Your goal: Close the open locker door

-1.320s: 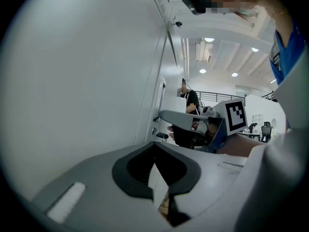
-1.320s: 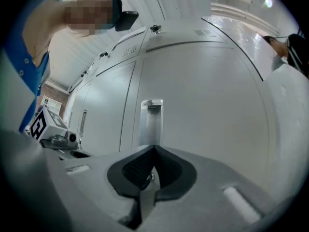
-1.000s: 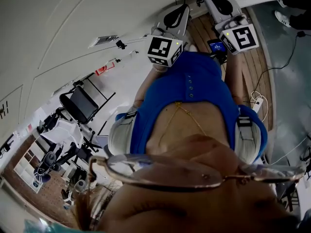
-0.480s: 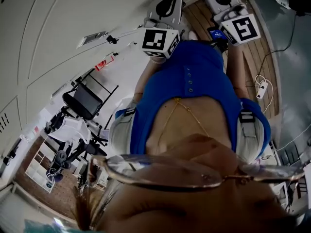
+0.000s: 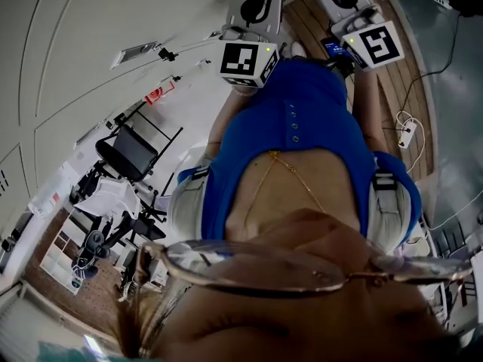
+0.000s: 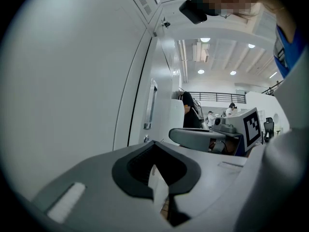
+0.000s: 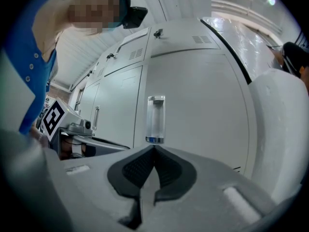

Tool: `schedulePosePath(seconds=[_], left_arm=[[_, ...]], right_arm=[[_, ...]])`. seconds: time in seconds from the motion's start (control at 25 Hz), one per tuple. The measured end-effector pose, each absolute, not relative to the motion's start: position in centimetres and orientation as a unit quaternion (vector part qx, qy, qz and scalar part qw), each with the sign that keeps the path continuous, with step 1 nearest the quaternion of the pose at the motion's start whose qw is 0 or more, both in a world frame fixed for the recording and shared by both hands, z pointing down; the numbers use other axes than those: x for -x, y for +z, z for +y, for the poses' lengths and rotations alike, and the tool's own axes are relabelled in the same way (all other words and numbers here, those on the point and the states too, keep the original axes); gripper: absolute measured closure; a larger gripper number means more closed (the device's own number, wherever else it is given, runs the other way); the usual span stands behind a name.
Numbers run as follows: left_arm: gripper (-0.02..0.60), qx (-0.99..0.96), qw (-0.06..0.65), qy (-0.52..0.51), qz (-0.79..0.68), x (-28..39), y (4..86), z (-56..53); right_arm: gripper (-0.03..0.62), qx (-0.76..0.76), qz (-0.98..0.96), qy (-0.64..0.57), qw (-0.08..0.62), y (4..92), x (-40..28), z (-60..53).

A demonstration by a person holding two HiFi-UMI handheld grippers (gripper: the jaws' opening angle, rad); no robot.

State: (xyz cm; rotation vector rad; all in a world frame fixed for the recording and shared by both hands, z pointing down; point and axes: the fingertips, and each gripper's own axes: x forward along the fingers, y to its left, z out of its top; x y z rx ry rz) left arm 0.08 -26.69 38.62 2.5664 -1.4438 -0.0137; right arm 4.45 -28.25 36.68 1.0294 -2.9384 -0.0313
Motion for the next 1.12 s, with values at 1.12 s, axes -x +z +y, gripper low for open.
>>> schedulePosePath(seconds=[1.12], left_arm=[[0.581,-0.869,0.089,0.007,-0.486,-2.5,38.9,-25.4]], right_arm=[[0.592,-0.304,-0.952,-0.008,0.042,37.2,-4.8,-25.7]])
